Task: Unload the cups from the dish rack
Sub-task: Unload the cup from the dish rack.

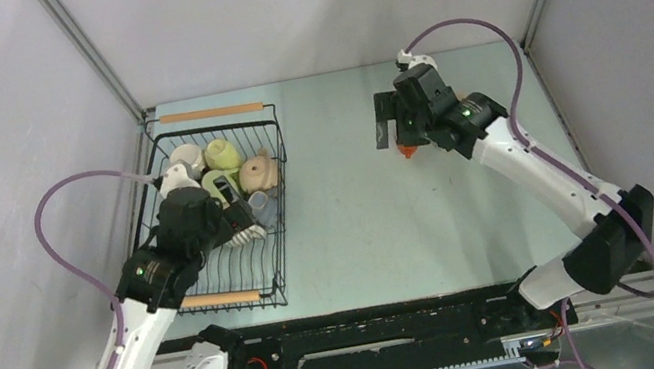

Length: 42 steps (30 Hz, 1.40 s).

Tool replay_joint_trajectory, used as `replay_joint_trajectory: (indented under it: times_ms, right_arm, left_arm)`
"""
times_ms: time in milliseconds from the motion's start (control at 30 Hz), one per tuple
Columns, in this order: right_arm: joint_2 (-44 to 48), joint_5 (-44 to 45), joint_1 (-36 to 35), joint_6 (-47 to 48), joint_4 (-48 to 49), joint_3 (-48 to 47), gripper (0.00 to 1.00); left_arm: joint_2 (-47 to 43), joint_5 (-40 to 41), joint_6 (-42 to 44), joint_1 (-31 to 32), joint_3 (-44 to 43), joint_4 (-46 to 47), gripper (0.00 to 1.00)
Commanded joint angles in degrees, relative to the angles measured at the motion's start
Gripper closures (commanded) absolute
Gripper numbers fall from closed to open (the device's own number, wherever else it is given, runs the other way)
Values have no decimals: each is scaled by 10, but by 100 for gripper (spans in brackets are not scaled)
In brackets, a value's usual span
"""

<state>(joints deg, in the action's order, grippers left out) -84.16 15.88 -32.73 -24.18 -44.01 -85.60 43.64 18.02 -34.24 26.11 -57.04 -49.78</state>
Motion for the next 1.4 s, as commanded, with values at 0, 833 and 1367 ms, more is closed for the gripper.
replay_joint_trajectory:
  times_ms: [0,833,1367]
  right_arm:
    - [55,-81,9,-8,21,38,1]
    - [120,-211,38,16,78,111,0]
    - [121,-247,52,25,90,135,0]
  left_arm:
    - [42,113,-66,-10,-59,-51,0]
    - [298,147,-208,-206,-83,-71,0]
    - [403,190,-226,-239,-147,-74,0]
